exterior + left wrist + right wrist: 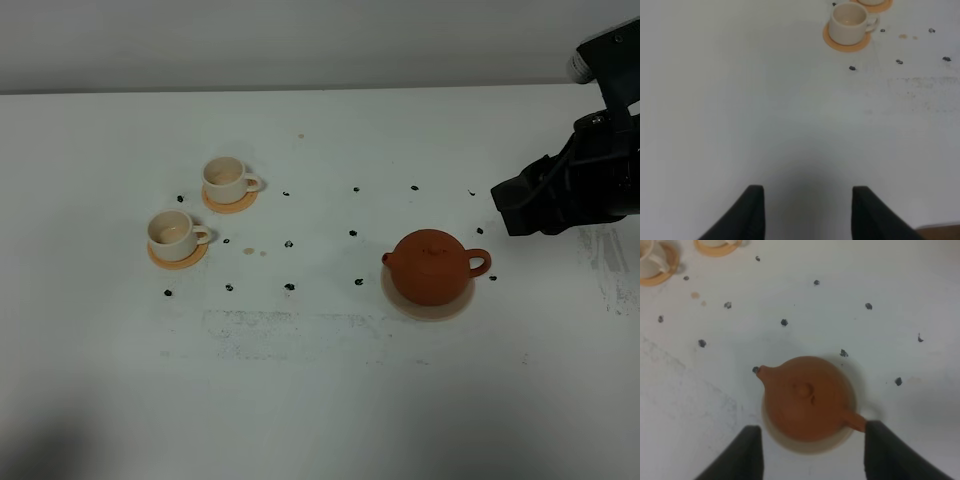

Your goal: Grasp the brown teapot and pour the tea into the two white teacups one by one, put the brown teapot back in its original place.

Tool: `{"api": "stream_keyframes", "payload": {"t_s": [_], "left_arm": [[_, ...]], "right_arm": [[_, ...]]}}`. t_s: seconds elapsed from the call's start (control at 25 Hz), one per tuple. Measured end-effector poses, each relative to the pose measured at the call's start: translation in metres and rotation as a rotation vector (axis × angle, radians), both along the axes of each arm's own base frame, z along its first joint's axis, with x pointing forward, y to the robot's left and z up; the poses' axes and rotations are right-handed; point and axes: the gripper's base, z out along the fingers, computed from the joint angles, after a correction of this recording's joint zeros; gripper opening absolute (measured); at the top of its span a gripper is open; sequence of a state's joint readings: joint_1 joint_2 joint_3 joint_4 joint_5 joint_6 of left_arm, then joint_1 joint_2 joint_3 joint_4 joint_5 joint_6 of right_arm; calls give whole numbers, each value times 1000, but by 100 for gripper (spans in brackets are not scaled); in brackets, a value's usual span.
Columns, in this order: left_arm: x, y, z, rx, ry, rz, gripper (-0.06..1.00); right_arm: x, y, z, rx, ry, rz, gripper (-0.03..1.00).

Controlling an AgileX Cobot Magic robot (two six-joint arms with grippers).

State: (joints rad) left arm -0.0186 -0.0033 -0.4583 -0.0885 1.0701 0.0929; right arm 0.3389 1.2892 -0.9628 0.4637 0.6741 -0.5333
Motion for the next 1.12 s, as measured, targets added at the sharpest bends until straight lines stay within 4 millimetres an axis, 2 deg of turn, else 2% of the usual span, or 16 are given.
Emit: {"api": "stream_keyframes", "payload": {"t_s": [0.24, 0.4, 0.52, 0.84, 1.12], "left_arm": [[0, 0, 0, 0, 0, 0, 43], [0, 0, 0, 0, 0, 0, 43], [0, 0, 0, 1, 0, -1, 43], [0, 0, 0, 1, 0, -1, 43], [0, 0, 0, 1, 0, -1, 43]], "right_arm": [[1, -1, -1, -3, 3, -22, 47], [6, -3, -9, -80, 11, -75, 47], [9, 4, -15, -123, 0, -99, 47], [41, 21, -66, -192, 56, -147, 47], [75, 25, -92, -275, 54, -169, 47]]}}
